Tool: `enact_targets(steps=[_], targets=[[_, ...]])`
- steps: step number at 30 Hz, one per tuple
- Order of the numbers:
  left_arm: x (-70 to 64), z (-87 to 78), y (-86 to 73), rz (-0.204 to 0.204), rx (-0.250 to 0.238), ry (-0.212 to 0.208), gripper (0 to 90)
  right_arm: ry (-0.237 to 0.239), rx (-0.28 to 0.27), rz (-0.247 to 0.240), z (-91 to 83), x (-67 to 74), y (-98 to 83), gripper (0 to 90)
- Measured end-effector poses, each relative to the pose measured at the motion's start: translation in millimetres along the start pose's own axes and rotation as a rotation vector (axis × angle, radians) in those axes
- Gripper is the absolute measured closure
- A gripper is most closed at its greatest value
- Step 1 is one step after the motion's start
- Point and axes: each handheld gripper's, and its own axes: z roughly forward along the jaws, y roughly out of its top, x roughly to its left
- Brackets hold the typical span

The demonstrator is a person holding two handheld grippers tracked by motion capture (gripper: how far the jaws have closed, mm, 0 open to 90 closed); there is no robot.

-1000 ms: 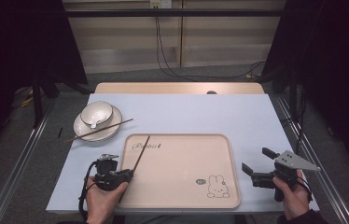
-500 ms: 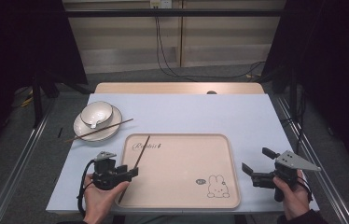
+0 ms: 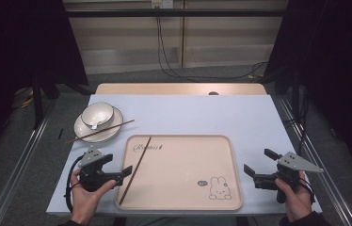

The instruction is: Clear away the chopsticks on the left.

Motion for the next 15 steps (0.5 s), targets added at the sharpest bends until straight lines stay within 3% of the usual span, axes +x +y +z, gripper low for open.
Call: enact_targets(steps=[8, 11, 13, 15], targets=[[31.4, -27.7, 5.6, 0.063, -0.007, -0.037, 4.4, -0.004, -0.001, -0.001, 0.6, 0.1, 0.1, 1.8], [46.7, -35.7, 9.1, 0.078, -0.008, -0.031, 4.3, -0.002, 0.001, 0.002, 0.9, 0.3, 0.1, 1.8], [55.6, -40.9, 10.7, 0.096, -0.032, 0.009, 4.2, -0.004, 0.002, 0.002, 1.0, 0.1, 0.2, 1.8], [65.7, -44.8, 12.2, 0.075, -0.046, -0.006, 3.6, -0.006, 0.001, 0.001, 1.0, -0.2, 0.2, 1.8]])
